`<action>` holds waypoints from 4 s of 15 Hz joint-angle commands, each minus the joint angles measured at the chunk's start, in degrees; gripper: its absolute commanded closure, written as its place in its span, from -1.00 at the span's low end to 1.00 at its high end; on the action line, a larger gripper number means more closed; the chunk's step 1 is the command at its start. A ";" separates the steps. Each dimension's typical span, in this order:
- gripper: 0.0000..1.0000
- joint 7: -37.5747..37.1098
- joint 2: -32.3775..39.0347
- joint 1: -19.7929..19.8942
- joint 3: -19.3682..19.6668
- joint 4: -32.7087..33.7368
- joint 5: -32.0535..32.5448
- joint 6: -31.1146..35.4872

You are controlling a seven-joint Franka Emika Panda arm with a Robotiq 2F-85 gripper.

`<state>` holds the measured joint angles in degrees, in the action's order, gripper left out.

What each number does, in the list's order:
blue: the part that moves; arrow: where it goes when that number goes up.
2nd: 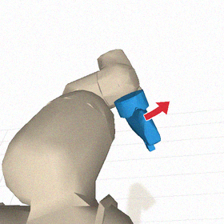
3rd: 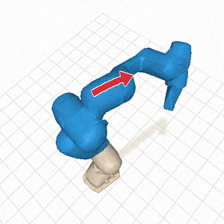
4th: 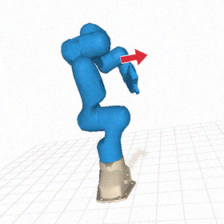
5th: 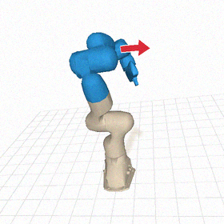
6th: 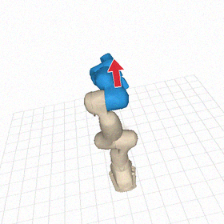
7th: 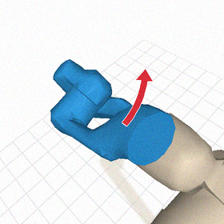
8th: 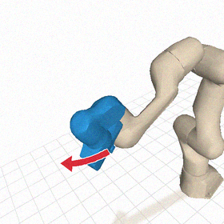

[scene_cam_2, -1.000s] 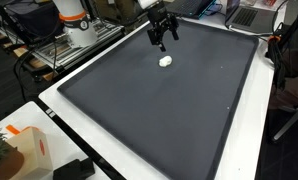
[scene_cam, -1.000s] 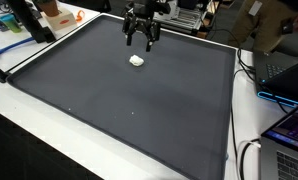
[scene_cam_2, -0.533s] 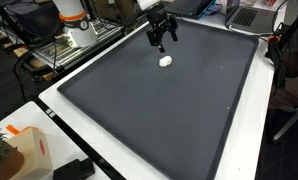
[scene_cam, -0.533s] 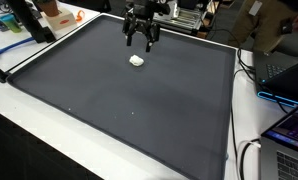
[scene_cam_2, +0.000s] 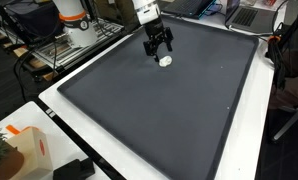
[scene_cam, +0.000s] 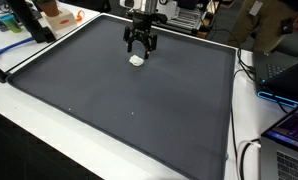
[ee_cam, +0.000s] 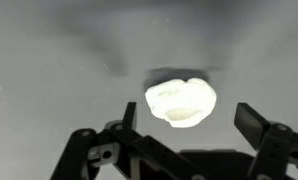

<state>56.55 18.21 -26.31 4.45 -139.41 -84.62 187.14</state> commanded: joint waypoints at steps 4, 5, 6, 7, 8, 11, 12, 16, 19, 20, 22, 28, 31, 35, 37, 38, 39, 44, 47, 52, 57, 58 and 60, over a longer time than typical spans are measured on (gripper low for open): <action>-1.00 -22.10 -2.92 -3.82 6.79 -3.54 22.07 -9.80; -1.00 -26.94 -3.09 -6.35 10.22 -3.64 27.21 -10.62; -1.00 -31.26 -3.35 -9.13 14.11 -3.65 32.10 -11.56; -1.00 -35.47 -3.98 -11.63 17.65 -3.34 36.84 -12.59; -1.00 -37.53 -5.72 -13.23 19.89 -2.84 39.64 -13.88; -1.00 -35.81 -3.79 -11.77 18.18 -1.42 37.78 -12.23; -1.00 -35.95 -4.38 -12.17 18.60 -1.52 37.97 -12.41; -1.00 -35.96 -4.70 -12.34 18.79 -1.70 38.01 -12.70; -1.00 -35.98 -4.70 -12.36 18.82 -1.73 38.01 -12.78; -1.00 -35.83 -5.01 -12.10 18.64 -1.60 37.69 -13.48; -1.00 -36.53 -4.39 -12.53 19.44 -1.18 38.75 -13.26; -1.00 -47.62 -4.45 -8.88 20.81 0.91 55.32 -19.16; -1.00 -50.54 -5.52 -9.98 23.66 3.45 60.59 -26.52; -1.00 -59.07 -8.73 4.78 10.10 6.18 75.09 -35.95; -1.00 -60.73 -9.93 9.31 5.72 7.36 77.98 -40.35; -1.00 -61.22 -10.39 11.14 3.92 7.84 78.83 -42.27; -1.00 -61.42 -10.68 12.71 2.37 8.10 79.21 -43.60; -1.00 -60.40 -9.96 17.17 -2.41 8.77 77.90 -41.93; -1.00 -63.25 -9.09 17.25 -2.25 9.91 80.32 -42.93; -1.00 -71.34 -6.47 17.57 -2.37 15.03 88.93 -49.75; -1.00 -74.18 -2.75 17.37 -2.84 20.02 91.55 -57.22; -1.00 -74.73 -1.90 17.34 -2.79 21.12 91.94 -58.38; -1.00 -74.82 -0.17 17.73 -2.97 23.22 90.76 -58.62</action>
<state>-16.58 15.05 -9.63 2.38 -119.92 5.42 130.67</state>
